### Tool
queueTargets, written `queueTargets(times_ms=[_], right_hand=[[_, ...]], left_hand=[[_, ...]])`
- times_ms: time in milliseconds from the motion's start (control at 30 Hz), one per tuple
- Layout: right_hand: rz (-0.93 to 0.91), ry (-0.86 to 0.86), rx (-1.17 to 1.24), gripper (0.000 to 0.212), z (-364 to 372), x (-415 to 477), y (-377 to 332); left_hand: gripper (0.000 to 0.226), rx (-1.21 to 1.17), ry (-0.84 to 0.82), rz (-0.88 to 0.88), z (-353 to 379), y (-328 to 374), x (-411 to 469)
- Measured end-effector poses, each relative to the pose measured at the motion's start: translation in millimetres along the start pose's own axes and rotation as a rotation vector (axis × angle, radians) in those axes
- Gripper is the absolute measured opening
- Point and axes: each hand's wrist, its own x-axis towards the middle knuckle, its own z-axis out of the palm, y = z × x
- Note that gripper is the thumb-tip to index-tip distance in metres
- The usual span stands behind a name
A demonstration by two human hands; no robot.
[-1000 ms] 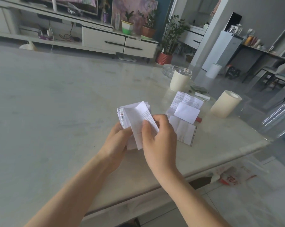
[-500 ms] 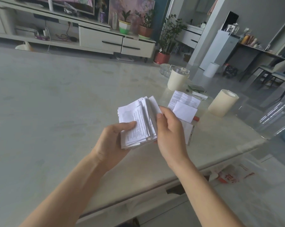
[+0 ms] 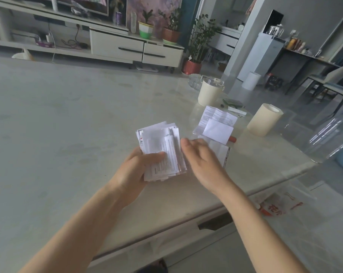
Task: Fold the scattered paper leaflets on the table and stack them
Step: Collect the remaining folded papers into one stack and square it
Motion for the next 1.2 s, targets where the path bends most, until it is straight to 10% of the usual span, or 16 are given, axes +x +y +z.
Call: queueTargets(times_ms=[100,200,433,700,1000,1200], right_hand=[[0.086,0.251,-0.452,0.035,-31,12,31],[0.283,0.124,-0.841,0.056,-48,11,59],[0.353,0.25,0.011,0.009,-59,5,34],[0.477,0.182,0.687,0.015,-11,2,-12],[0.269,0.309,0.44,0.017,20,-6,-15],[0.167,0.139,0.381,0.018,26,-10,-19]], left_hand=[[0.017,-0.031,0.049,-0.037,0,0,2],[0.013,-0.116,0.051,-0.115,0,5,0],[0.049,-0.38,-0.064,-0.204,-9,9,1],[0.059,-0.401,-0.104,-0.181,-14,4,5],[0.02,-0.131,-0.052,-0.078,-2,1,2],[0.039,0.231,0.003,0.225,1,-12,2]])
